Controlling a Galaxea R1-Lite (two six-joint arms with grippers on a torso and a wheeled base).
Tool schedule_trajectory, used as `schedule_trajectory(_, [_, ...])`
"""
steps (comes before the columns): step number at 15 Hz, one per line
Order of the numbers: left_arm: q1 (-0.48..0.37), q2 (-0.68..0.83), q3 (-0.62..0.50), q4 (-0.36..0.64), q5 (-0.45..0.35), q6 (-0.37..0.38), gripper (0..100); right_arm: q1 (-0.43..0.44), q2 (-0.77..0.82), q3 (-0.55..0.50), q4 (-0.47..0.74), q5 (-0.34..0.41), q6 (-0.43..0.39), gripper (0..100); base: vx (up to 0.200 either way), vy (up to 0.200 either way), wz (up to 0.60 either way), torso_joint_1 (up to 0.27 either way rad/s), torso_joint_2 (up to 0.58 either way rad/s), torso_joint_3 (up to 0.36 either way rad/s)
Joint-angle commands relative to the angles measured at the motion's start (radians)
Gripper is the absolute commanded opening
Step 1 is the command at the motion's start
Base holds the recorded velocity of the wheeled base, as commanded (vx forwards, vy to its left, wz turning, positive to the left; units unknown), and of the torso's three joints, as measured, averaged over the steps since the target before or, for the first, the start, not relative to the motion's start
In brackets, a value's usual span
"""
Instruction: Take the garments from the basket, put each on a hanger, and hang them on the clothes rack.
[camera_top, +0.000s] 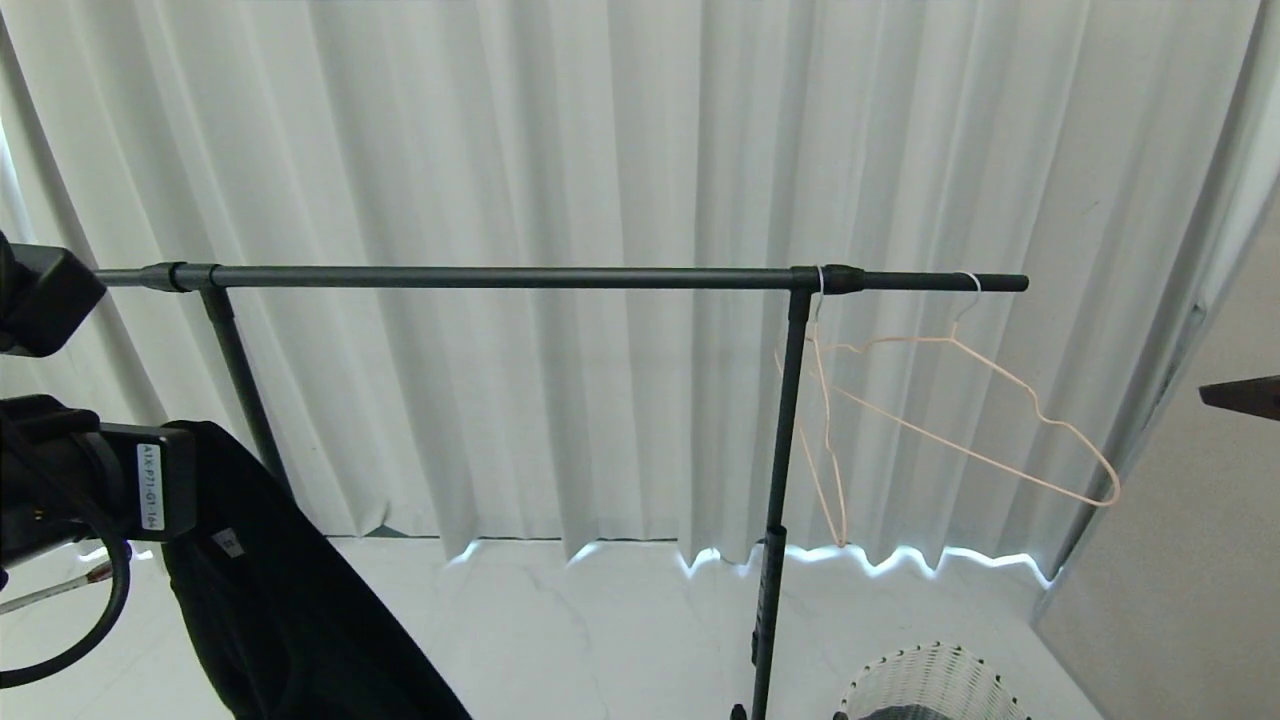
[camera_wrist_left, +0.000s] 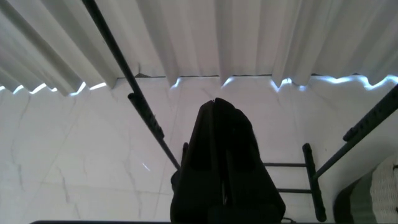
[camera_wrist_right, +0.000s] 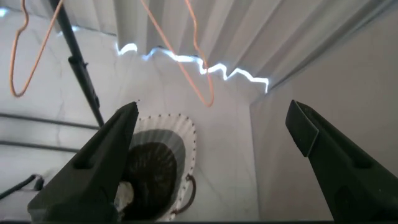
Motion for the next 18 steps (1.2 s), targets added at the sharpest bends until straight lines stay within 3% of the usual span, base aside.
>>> schedule_trajectory(1, [0.0,-0.004,0.009,0.0,0.0,0.002,0,-0.001,0.08,0.028,-0.064,0.005,-0.008,100,0.0,0.0,0.0,0.0,0.0,0.0])
schedule_trajectory(7, [-0.002,-0.028,0.02,0.0,0.0,0.0,0,-0.005,0.35,0.021,-0.323,0.099,-0.099,100,0.0,0.0,0.0,0.0,0.0,0.0])
schedule_trajectory(12, [-0.017,-0.056,0.02,0.0,0.002,0.0,0,-0.005,0.548,-0.101,-0.337,0.228,-0.114,100,0.0,0.0,0.0,0.0,0.0,0.0])
schedule_trajectory(18, [-0.117,-0.067,0.02,0.0,0.002,0.0,0,-0.022,0.743,-0.217,-0.337,0.317,-0.117,100,0.0,0.0,0.0,0.0,0.0,0.0])
